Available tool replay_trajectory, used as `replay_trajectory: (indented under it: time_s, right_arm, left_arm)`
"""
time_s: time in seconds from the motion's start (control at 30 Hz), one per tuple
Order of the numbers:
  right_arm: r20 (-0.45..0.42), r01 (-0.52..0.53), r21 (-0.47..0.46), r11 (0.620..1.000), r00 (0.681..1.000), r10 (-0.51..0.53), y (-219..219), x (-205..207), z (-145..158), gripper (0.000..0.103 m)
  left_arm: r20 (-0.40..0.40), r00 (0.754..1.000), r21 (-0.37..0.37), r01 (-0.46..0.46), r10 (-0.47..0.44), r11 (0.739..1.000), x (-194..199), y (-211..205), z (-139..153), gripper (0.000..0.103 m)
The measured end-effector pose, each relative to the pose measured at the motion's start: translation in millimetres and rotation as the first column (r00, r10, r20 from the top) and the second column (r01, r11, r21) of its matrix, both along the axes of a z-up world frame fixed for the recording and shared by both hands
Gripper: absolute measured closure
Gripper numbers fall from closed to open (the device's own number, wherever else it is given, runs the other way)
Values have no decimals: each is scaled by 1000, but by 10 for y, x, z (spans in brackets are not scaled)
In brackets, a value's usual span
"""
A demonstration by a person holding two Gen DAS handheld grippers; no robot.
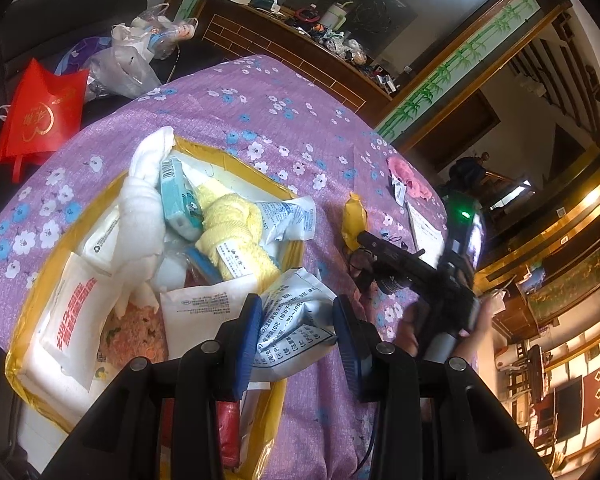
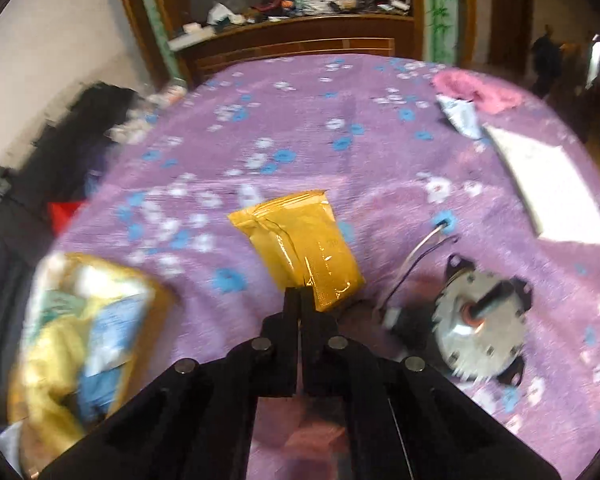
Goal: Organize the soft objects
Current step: 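Lower the white packet and yellow envelope into the foam box and open both grippers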
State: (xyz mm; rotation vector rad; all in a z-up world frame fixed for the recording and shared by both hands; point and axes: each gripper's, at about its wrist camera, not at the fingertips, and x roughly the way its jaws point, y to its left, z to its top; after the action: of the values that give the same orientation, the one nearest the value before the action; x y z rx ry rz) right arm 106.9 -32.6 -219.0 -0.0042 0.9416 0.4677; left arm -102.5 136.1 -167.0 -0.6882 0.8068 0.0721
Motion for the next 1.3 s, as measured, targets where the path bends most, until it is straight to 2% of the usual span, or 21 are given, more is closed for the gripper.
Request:
replay_trajectory:
  time_s: [0.17,0.37,0.47,0.7,0.93,1.03,1.2,1.3]
  right_arm:
    - [-38,-42,118,992,998,47,-196,-237,-1,102]
    - [-67,-63,173,983,995,76,-298,-377,-36,102]
    - [-84,-90,230,969,990,112,-335,-490,-7,102]
    - [-36,-179,322,930,979,201,-371,-907,222,102]
    - [3,-272,331,903,958,287,-49,-1068,437,102]
    - [19,-312,314,897,946,322,177,-1089,472,102]
    - [6,-332,243,911,940,341,532,-1037,337,102]
    - [-13,-328,207,922,941,338,647,-982,210,101]
  left_arm:
    - [7,1000,9,-17,17,1000,-79,22,15,65]
    - [-5,1000,-5,-18,18,1000,-101,43,-57,65]
    - [0,1000,-6,-28,28,1000,-128,81,-36,65]
    - [24,996,35,-82,81,996,-281,243,96,65]
    - [2,990,107,-142,142,984,-372,391,40,65]
    - [-24,988,114,-148,152,982,-418,443,-60,65]
    - [-20,988,93,-149,152,984,-442,465,-162,65]
    - [-30,987,138,-150,156,979,-358,422,-231,64]
